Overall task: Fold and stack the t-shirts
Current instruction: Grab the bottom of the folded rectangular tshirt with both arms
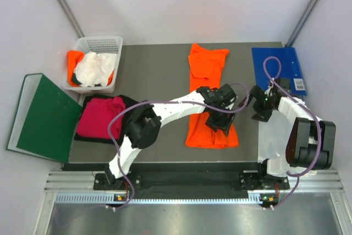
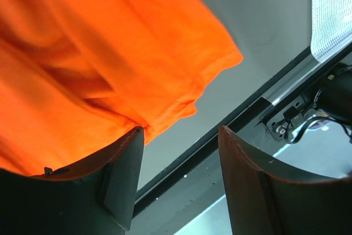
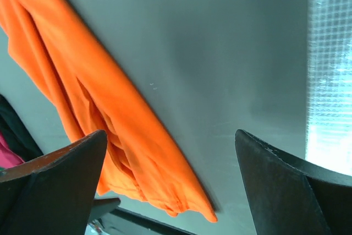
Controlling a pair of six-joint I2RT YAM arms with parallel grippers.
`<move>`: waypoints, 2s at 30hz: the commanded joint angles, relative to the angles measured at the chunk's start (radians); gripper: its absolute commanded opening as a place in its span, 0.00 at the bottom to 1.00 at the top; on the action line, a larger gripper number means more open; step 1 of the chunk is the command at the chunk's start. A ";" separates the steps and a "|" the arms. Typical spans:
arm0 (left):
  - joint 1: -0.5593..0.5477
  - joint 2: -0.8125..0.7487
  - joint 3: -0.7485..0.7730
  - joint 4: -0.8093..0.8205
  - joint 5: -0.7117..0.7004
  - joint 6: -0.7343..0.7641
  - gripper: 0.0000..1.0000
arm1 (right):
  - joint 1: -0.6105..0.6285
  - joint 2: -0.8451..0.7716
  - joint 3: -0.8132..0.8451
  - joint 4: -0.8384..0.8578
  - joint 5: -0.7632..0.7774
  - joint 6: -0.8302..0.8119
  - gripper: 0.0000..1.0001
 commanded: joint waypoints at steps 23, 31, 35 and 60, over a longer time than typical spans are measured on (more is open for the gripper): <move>-0.123 0.189 0.225 -0.121 -0.173 0.099 0.55 | -0.202 0.003 -0.053 0.029 -0.136 -0.052 1.00; -0.123 0.200 0.210 -0.120 -0.230 0.106 0.54 | -0.210 0.007 -0.057 0.034 -0.149 -0.053 1.00; -0.123 0.192 0.202 -0.112 -0.243 0.102 0.32 | -0.213 0.007 -0.059 0.032 -0.153 -0.058 0.99; -0.114 0.152 0.196 -0.091 -0.310 0.076 0.42 | -0.213 0.018 -0.115 0.072 -0.190 -0.058 1.00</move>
